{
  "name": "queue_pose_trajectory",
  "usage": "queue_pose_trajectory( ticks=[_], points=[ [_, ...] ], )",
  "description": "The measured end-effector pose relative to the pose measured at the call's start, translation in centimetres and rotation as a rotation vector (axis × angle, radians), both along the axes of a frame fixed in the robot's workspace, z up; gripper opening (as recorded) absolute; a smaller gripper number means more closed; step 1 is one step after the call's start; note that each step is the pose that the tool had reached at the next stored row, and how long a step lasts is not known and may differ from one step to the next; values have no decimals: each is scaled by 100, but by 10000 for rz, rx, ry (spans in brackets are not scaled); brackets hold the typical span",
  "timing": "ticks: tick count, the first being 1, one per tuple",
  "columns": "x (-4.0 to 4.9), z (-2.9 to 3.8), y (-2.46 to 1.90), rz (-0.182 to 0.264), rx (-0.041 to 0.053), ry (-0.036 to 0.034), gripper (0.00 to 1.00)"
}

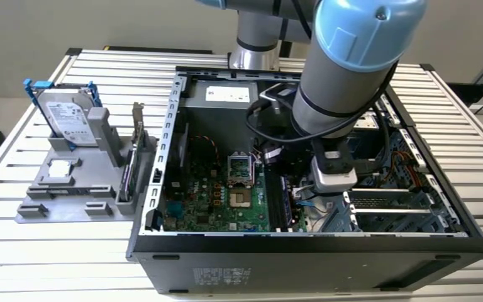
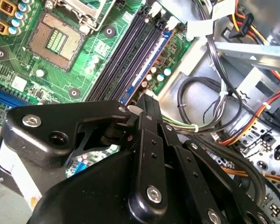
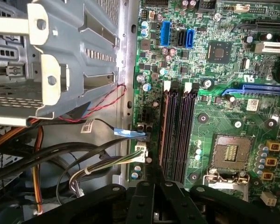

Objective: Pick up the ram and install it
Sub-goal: 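Press down the ram until it locks into place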

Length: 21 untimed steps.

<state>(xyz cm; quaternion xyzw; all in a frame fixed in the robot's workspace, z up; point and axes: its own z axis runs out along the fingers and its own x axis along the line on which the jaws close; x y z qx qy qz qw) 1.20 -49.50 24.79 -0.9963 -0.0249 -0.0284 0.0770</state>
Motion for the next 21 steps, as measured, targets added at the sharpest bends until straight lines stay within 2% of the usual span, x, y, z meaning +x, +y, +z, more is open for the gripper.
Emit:
queue_pose_trajectory(
  ticks=[9,21],
  points=[
    [0,0,1,661,0,52,0],
    [-1,0,2,1257,1,121,0]
  ],
)
